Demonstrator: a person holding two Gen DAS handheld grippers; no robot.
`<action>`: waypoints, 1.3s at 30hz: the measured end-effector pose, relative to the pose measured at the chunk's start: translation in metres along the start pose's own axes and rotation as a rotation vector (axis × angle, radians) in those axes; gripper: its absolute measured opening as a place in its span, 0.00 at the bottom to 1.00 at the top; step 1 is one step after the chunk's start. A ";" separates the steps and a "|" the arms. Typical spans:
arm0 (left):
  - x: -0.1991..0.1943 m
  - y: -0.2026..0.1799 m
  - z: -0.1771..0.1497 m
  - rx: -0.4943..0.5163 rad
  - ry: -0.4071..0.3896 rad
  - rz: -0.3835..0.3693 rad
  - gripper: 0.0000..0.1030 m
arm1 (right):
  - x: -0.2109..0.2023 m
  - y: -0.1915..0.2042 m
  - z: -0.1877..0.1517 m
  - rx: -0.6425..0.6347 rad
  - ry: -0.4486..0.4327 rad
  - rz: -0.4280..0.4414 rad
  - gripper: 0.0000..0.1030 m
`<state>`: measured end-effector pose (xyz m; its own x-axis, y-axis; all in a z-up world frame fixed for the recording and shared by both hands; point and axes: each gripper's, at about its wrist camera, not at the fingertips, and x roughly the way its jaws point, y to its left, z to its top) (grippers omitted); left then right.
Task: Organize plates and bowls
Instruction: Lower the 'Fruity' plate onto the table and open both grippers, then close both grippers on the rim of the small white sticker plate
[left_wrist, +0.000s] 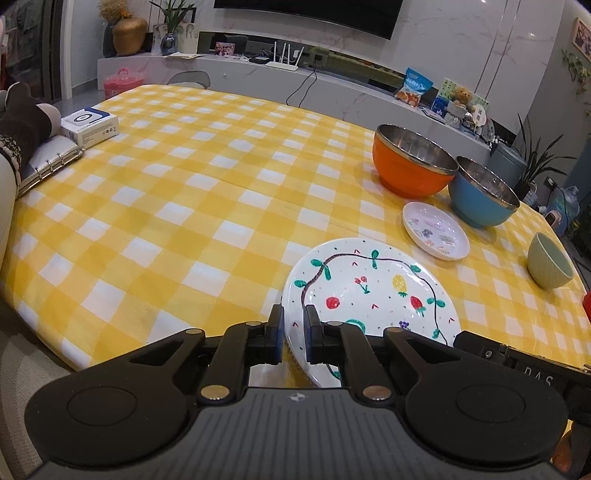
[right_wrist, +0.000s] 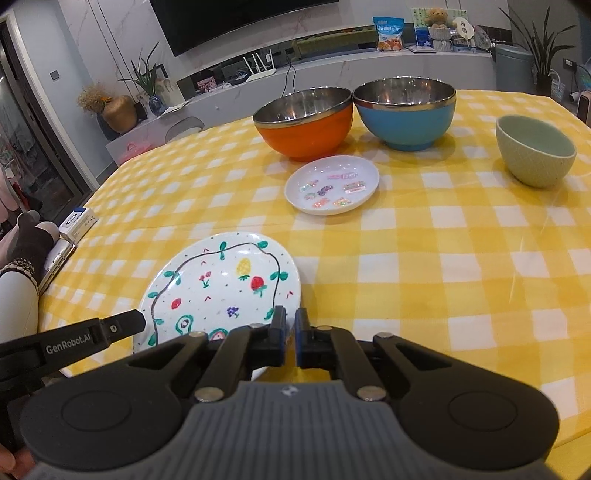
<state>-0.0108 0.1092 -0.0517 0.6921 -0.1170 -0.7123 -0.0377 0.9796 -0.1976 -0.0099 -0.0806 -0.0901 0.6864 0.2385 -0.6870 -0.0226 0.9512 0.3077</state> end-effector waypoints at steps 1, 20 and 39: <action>0.000 0.000 0.000 0.001 0.001 -0.002 0.11 | 0.000 0.001 0.000 -0.008 0.003 -0.002 0.02; -0.017 -0.026 0.021 0.084 -0.116 0.015 0.48 | -0.013 -0.023 0.015 0.113 -0.048 -0.036 0.25; 0.031 -0.067 0.058 0.086 -0.140 -0.033 0.66 | 0.002 -0.066 0.056 0.228 -0.254 -0.070 0.53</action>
<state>0.0550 0.0492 -0.0221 0.7861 -0.1312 -0.6041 0.0443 0.9867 -0.1566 0.0337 -0.1541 -0.0756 0.8404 0.0907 -0.5342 0.1743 0.8883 0.4250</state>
